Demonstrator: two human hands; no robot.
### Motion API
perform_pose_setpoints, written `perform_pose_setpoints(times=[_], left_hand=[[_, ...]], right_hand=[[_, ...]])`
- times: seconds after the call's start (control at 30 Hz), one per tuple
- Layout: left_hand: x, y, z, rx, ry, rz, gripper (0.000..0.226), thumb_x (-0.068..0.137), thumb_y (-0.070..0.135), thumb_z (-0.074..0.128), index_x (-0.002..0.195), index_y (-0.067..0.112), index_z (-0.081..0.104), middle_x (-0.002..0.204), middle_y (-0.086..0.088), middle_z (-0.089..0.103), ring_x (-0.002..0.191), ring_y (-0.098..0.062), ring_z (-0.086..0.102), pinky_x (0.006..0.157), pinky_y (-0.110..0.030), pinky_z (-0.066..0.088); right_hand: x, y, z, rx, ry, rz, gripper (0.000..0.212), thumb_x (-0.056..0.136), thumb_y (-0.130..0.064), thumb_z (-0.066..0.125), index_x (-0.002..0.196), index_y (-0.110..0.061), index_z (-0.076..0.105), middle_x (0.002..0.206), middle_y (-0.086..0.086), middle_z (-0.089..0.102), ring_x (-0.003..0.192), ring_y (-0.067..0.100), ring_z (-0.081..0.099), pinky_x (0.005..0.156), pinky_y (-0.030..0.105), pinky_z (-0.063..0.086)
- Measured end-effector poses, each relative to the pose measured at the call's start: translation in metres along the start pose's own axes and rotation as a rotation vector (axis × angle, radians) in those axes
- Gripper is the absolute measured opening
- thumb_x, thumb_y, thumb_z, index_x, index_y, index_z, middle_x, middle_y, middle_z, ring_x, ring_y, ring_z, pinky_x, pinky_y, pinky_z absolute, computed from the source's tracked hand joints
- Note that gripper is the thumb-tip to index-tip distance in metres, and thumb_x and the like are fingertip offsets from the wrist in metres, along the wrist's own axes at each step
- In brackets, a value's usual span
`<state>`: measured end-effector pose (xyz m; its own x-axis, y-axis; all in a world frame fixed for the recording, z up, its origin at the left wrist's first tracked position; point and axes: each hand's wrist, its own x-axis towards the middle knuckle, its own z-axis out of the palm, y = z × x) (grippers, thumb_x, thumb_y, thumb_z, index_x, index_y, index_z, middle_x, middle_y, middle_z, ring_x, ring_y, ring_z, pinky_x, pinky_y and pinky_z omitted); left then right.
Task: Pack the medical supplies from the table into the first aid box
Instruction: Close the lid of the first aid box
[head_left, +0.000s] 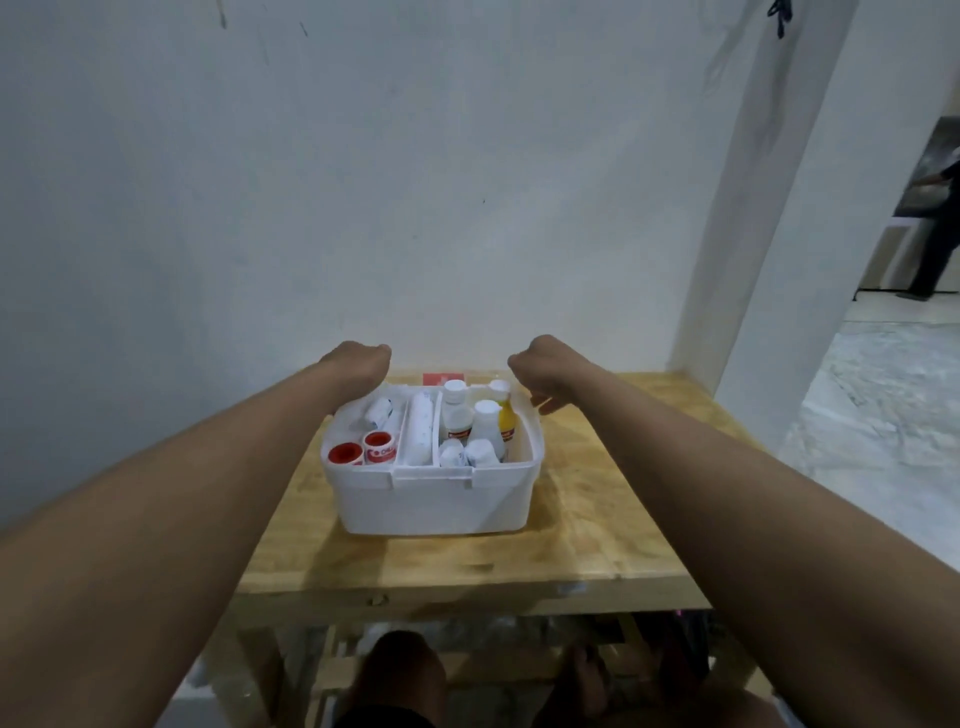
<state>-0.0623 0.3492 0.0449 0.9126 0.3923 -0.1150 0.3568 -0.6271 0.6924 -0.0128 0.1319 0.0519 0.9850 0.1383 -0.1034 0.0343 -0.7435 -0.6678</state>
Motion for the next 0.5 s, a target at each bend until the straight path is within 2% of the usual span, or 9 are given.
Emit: perform_pose_setpoints(times=[0.07,0.1,0.17,0.27,0.37,0.43,0.5], left_hand=[[0.012,-0.003,0.0,-0.044,-0.036,-0.064,0.037,0.104,0.039,0.039,0.114,0.005,0.05,0.098,-0.013,0.059,0.077,-0.027,0.057,0.077,-0.037,0.046],[0.017,-0.004,-0.001,-0.054,-0.051,-0.084,0.036,0.104,0.039,0.04,0.113,0.005,0.051,0.094,-0.013,0.06,0.078,-0.028,0.059,0.079,-0.039,0.049],[0.027,-0.008,-0.003,-0.093,-0.084,-0.129,0.037,0.103,0.04,0.043,0.115,0.006,0.053,0.099,-0.015,0.063,0.088,-0.031,0.064,0.086,-0.042,0.054],[0.039,-0.011,-0.006,-0.202,-0.094,-0.158,0.031,0.103,0.033,0.048,0.113,0.004,0.055,0.094,-0.014,0.059,0.081,-0.028,0.06,0.075,-0.039,0.051],[0.045,-0.011,-0.008,-0.306,-0.083,-0.156,0.024,0.104,0.026,0.047,0.11,0.005,0.057,0.091,-0.014,0.06,0.076,-0.027,0.058,0.066,-0.037,0.048],[0.045,-0.011,-0.009,-0.365,-0.071,-0.159,0.023,0.103,0.026,0.047,0.113,0.008,0.058,0.101,-0.013,0.065,0.083,-0.028,0.061,0.066,-0.038,0.05],[0.044,-0.01,-0.009,-0.41,-0.044,-0.156,0.026,0.102,0.026,0.048,0.12,0.009,0.057,0.112,-0.013,0.067,0.091,-0.029,0.064,0.068,-0.039,0.051]], right_hand=[[0.007,0.004,0.004,0.068,-0.009,0.034,0.018,0.092,-0.005,0.04,0.083,0.003,0.054,0.082,0.026,0.062,0.081,0.044,0.072,0.07,0.046,0.062],[0.009,0.004,0.005,0.1,-0.01,0.049,0.02,0.092,-0.001,0.039,0.078,0.003,0.053,0.076,0.025,0.06,0.074,0.042,0.07,0.064,0.044,0.059],[0.012,0.004,0.009,0.153,-0.011,0.071,0.023,0.094,0.002,0.039,0.073,0.001,0.05,0.07,0.021,0.056,0.061,0.035,0.062,0.056,0.039,0.054],[0.019,0.004,0.01,0.211,0.01,0.086,0.021,0.093,0.001,0.039,0.074,0.0,0.049,0.072,0.019,0.055,0.06,0.033,0.058,0.06,0.038,0.053],[0.022,0.003,0.008,0.272,0.03,0.101,0.019,0.093,0.0,0.039,0.078,-0.002,0.049,0.074,0.018,0.056,0.058,0.029,0.058,0.052,0.032,0.052],[0.022,0.001,0.008,0.308,0.042,0.109,0.017,0.094,-0.002,0.039,0.081,-0.004,0.049,0.079,0.016,0.057,0.063,0.026,0.058,0.047,0.03,0.049],[0.021,-0.001,0.008,0.358,0.056,0.111,0.016,0.093,-0.001,0.039,0.082,-0.005,0.049,0.085,0.016,0.058,0.07,0.026,0.059,0.048,0.03,0.048]])
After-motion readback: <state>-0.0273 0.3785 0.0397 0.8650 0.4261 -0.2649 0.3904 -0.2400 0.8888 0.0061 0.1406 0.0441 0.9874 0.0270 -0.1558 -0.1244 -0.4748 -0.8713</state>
